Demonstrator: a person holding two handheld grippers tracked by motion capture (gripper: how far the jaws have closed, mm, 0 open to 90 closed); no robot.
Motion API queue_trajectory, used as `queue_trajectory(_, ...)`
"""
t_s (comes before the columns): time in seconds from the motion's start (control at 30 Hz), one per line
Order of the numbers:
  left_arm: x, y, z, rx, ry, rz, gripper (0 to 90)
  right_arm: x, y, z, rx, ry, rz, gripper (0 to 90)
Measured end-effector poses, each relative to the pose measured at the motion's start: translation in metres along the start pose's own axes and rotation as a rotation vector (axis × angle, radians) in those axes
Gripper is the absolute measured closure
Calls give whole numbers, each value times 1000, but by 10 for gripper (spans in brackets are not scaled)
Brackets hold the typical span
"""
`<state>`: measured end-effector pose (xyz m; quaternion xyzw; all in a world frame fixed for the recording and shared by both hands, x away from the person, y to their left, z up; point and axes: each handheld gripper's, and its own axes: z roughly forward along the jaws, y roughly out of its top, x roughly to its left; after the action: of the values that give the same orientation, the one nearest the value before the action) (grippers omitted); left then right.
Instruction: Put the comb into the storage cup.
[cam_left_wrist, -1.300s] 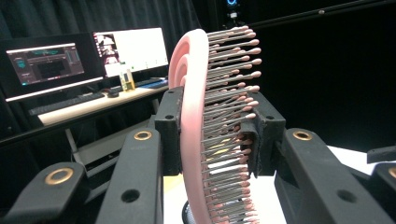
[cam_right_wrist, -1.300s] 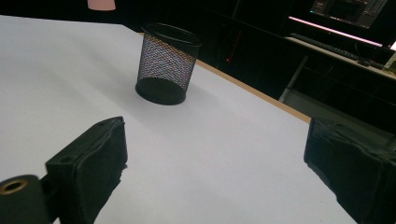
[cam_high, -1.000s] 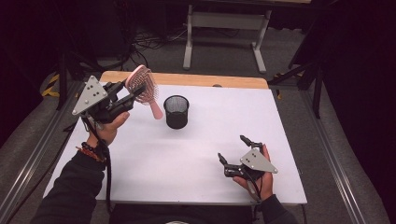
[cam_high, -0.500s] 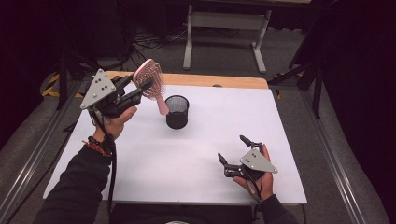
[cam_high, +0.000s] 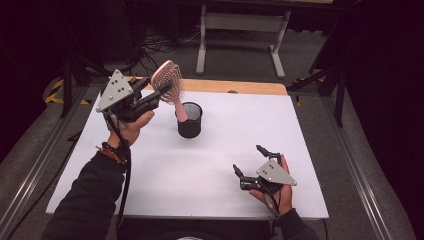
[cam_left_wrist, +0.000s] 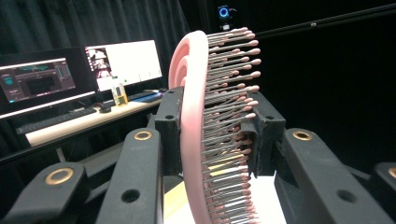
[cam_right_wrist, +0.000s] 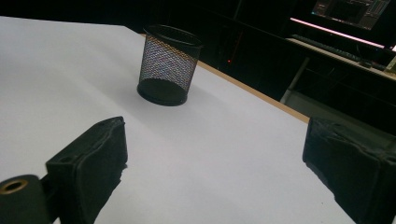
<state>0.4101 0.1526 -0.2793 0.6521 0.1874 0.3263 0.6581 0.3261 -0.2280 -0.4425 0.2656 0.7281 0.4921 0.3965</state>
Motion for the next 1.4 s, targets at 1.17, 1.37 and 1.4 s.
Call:
queue_trajectory(1.17,8,-21,46,61,31,-36,639,0,0,0,5,17,6,75)
queue_trajectory(1.37,11,-29,54,85,45,-49,639,0,-1,1,10,17,5,77)
queue_trajectory(1.4,12,-30,55,83,46,-57,639,0,0,1,11,20,5,78)
